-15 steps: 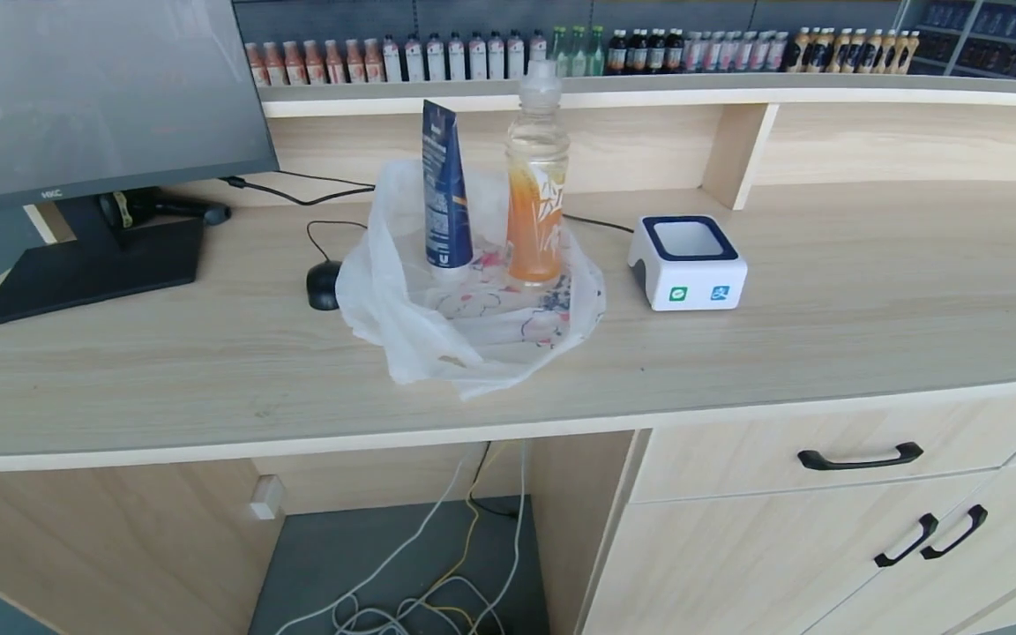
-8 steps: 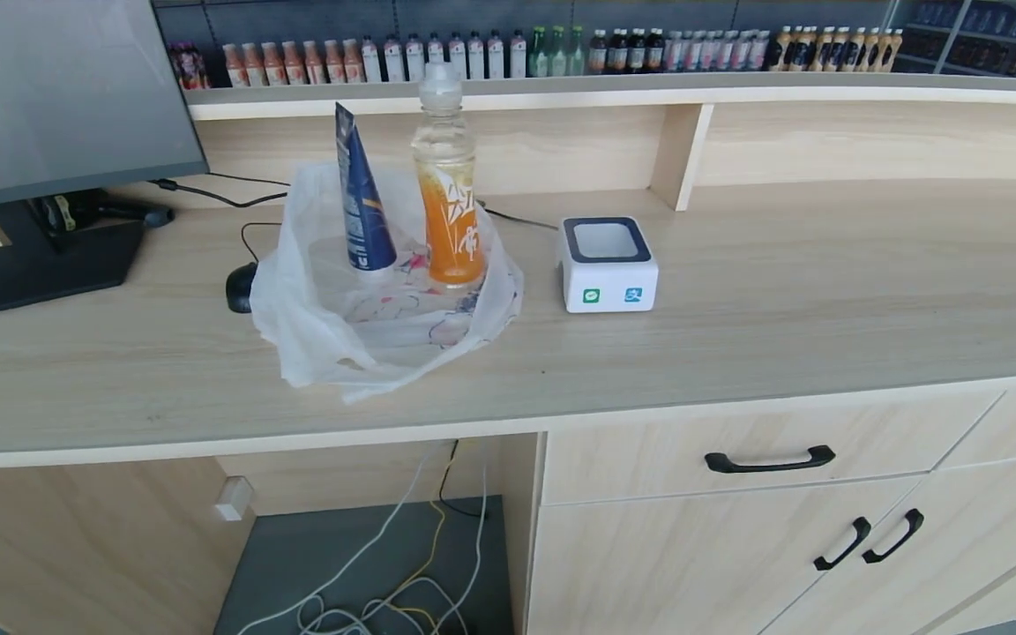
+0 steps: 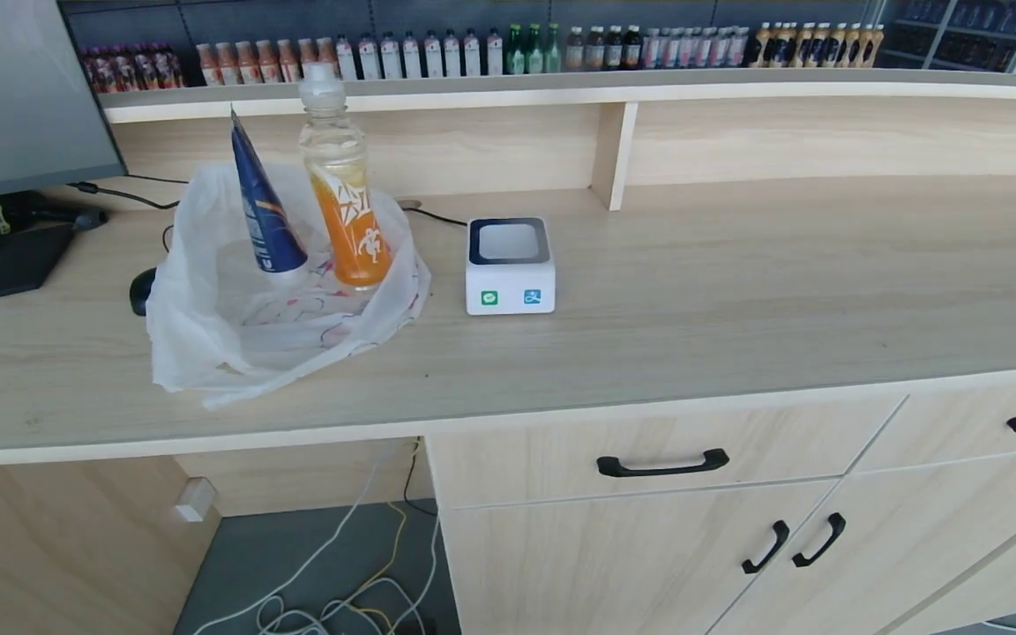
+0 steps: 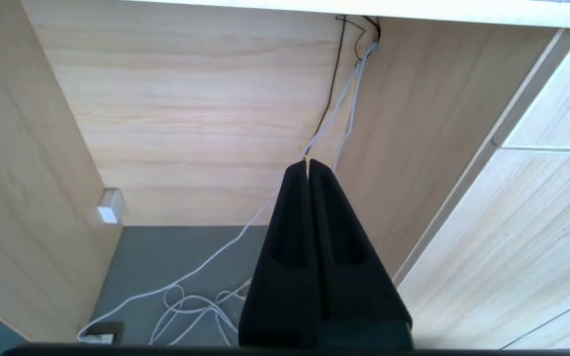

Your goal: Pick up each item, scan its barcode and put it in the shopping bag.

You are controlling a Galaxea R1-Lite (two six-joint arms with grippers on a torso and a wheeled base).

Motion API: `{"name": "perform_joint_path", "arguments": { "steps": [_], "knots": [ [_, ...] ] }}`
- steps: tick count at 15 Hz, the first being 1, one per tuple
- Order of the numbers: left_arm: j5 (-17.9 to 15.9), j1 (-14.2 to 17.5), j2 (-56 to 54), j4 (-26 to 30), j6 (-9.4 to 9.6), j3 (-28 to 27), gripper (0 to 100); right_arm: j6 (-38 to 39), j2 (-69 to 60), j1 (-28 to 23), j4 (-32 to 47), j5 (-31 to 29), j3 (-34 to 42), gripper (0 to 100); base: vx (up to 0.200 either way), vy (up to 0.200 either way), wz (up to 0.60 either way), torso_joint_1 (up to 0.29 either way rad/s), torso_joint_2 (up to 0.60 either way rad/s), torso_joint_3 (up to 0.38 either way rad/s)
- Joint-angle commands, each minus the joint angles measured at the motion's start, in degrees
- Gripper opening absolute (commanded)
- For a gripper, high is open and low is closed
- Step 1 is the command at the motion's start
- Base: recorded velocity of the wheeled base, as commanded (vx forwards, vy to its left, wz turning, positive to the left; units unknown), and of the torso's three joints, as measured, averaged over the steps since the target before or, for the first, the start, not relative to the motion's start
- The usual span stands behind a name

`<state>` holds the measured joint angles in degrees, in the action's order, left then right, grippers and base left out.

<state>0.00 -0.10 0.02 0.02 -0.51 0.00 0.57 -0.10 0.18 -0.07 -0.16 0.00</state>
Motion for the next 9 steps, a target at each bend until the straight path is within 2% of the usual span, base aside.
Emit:
{"name": "perform_joint_path", "arguments": {
  "steps": [1, 9],
  "knots": [
    [0.0, 0.0, 0.0, 0.0, -0.02, 0.0, 0, 0.0, 0.1, 0.0, 0.0, 0.0, 0.0, 100, 0.000, 0.000, 0.00, 0.000, 0.00, 0.000],
    [0.0, 0.0, 0.0, 0.0, 0.42, 0.0, 0, -0.5, 0.1, 0.0, 0.0, 0.0, 0.0, 100, 0.000, 0.000, 0.00, 0.000, 0.00, 0.000]
  ]
}}
